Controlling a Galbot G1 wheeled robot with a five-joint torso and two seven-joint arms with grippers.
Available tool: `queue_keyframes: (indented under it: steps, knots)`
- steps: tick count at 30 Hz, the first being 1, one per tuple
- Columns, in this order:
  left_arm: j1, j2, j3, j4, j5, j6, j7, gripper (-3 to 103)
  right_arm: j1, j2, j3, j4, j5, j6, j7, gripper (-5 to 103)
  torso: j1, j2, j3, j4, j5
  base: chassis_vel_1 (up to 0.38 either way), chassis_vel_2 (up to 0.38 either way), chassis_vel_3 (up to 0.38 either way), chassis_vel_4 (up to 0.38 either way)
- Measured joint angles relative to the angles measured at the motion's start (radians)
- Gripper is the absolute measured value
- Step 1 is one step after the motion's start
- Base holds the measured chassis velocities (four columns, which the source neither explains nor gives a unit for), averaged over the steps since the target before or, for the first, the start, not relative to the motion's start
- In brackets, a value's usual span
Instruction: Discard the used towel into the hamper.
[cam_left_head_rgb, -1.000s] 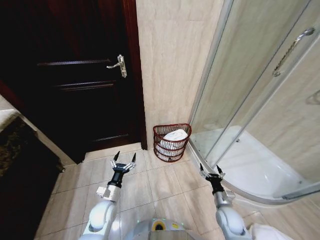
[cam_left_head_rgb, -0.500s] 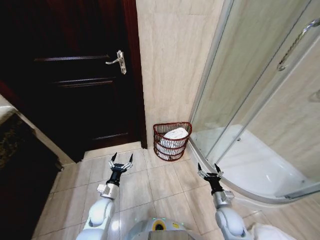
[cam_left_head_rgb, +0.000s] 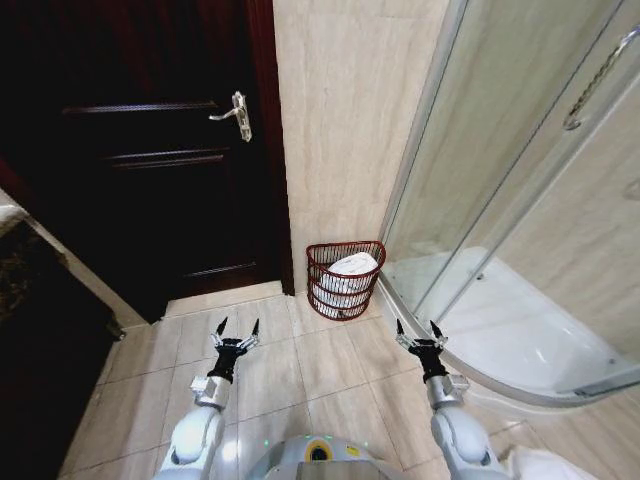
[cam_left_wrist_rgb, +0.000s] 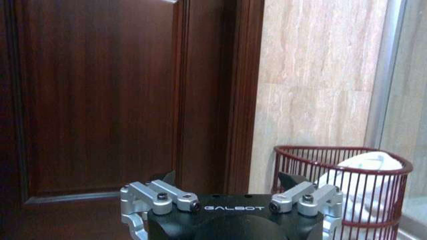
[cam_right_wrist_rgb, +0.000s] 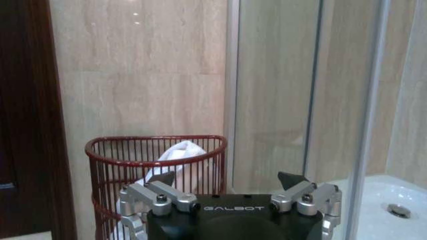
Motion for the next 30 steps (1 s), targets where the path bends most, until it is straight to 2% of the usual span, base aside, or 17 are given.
queue_keyframes:
  steps: [30]
  knots:
    - [-0.017, -0.001, 0.006, 0.02, -0.017, -0.02, 0.006, 100, -0.02, 0.025, -0.02, 0.017, -0.028, -0.001, 0.004, 100, -0.052, -0.116, -0.065, -0.0001, 0.0, 0.0, 0.0, 0.0, 0.0]
